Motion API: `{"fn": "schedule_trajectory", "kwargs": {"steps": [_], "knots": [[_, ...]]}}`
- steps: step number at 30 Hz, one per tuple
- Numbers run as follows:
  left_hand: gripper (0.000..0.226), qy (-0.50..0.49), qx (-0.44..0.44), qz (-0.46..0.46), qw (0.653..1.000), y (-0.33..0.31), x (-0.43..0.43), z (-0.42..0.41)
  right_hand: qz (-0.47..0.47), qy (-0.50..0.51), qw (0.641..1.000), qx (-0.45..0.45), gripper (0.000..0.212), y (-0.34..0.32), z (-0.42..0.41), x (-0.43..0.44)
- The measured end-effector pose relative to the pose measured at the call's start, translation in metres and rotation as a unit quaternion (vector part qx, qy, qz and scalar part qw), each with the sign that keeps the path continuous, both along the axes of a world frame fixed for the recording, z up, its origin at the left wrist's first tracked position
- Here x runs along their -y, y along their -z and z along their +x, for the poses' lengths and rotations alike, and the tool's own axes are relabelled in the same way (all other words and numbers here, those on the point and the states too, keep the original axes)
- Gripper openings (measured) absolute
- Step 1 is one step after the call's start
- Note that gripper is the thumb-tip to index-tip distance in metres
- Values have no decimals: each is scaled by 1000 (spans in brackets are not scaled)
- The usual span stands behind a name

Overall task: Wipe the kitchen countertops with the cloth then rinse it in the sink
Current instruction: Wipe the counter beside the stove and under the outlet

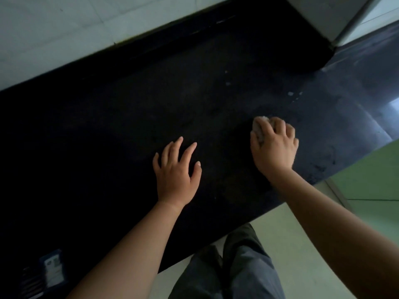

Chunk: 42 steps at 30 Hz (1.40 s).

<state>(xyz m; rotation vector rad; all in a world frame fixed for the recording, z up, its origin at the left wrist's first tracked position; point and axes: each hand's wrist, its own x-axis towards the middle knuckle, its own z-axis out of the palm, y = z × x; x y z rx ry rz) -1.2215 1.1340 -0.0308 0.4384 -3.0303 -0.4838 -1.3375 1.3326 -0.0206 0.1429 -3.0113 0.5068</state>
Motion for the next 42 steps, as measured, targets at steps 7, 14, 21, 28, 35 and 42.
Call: {"fn": "schedule_trajectory", "kwargs": {"steps": [7, 14, 21, 28, 35, 42], "knots": [[45, -3, 21, 5, 1000, -9, -5, -2, 18, -140, 990, 16, 42, -8, 13, 14], [39, -24, 17, 21, 999, -23, -53, -54, 14, -120, 993, 3, 39, -8, -2, -70], [46, -54, 34, 3, 998, -8, -109, -124, -13, 13, 1000, 12, 39, -3, -134, -52], [46, -84, -1, -28, 996, -1, -111, -125, 12, -283, 959, -27, 40, -1, -110, -86], [45, -95, -4, -22, 995, -1, -113, -126, -19, -163, 986, 2, 39, -3, -169, -76], [46, -102, 10, -32, 994, 1, -112, -127, -3, -308, 951, 5, 39, -4, -142, -41]]}}
